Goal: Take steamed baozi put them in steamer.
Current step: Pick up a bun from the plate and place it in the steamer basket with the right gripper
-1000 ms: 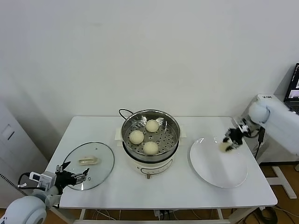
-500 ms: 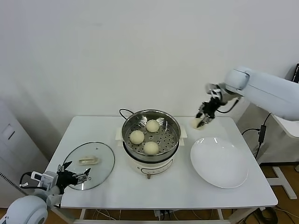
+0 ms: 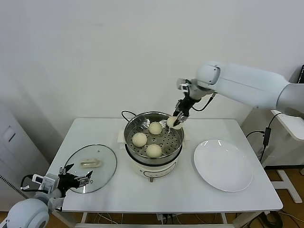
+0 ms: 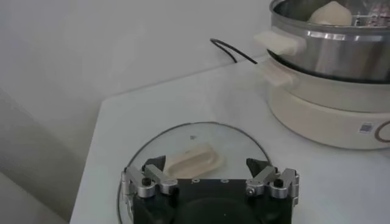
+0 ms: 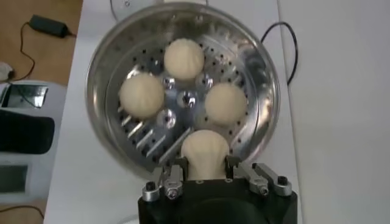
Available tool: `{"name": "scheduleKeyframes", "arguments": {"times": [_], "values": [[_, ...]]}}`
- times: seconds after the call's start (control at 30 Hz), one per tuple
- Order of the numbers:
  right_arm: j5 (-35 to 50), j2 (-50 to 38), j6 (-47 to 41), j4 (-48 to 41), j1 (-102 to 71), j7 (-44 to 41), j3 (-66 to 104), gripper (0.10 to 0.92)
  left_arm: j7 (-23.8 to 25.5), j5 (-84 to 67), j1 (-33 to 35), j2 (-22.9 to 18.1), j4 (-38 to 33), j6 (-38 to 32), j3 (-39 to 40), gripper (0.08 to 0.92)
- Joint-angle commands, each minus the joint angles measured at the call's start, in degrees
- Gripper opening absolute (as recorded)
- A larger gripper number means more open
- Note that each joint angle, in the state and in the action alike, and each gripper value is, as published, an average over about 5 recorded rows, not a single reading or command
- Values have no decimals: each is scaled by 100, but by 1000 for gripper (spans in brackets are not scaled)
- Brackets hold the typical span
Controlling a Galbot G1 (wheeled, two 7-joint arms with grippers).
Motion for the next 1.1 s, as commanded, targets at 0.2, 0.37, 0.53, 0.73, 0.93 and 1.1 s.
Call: {"name": "scheduleKeyframes", "arguments": {"times": [0.2, 0.37, 0.53, 0.73, 0.93, 1.1], "values": [[-13, 267, -437, 174, -642, 622, -68, 397, 0, 1, 95, -7, -3, -4, -110, 823], [-104, 268, -476, 104, -822, 773, 30, 398, -2, 0, 119, -8, -3, -6, -167, 823], [-162, 280, -498, 10, -952, 915, 142, 409, -4, 0, 116, -25, 3, -5, -171, 823], [-228, 219, -510, -32, -985, 930, 314, 550, -4, -9, 144, -37, 10, -4, -217, 823], [168, -155, -471, -17, -930, 873, 1041, 722, -3, -53, 190, -40, 59, -17, -345, 823], [694, -1092, -293, 233, -872, 940, 1779, 812, 6, -56, 248, -56, 102, -35, -473, 823]]}}
